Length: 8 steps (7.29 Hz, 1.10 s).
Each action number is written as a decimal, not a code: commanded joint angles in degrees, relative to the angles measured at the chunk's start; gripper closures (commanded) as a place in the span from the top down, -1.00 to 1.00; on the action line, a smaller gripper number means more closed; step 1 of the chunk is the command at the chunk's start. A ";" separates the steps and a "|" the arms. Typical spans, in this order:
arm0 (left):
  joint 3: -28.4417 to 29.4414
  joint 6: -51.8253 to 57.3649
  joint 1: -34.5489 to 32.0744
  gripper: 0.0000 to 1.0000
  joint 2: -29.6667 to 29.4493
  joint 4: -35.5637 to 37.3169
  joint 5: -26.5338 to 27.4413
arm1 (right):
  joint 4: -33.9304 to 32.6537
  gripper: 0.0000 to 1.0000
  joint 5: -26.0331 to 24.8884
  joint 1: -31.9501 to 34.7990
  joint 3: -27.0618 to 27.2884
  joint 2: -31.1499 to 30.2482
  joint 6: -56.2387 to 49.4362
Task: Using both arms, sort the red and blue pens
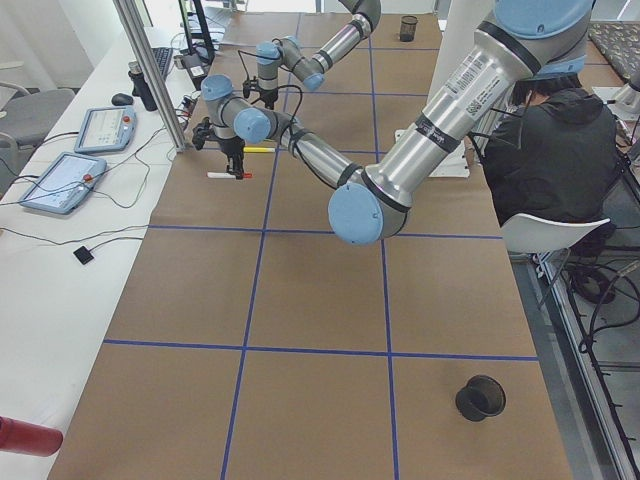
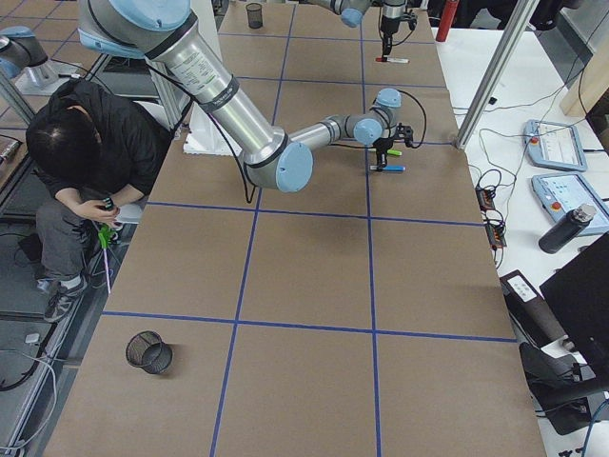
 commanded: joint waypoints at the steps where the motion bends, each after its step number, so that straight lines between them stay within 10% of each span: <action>1: 0.09 -0.07 0.00 -1.00 0.00 -0.01 -0.02 | -1.03 -1.00 0.29 1.29 0.57 1.61 -0.03; 8: -9.28 14.93 -7.64 -1.00 10.52 2.79 3.47 | -32.61 -1.00 -1.19 13.76 27.80 -15.07 -29.33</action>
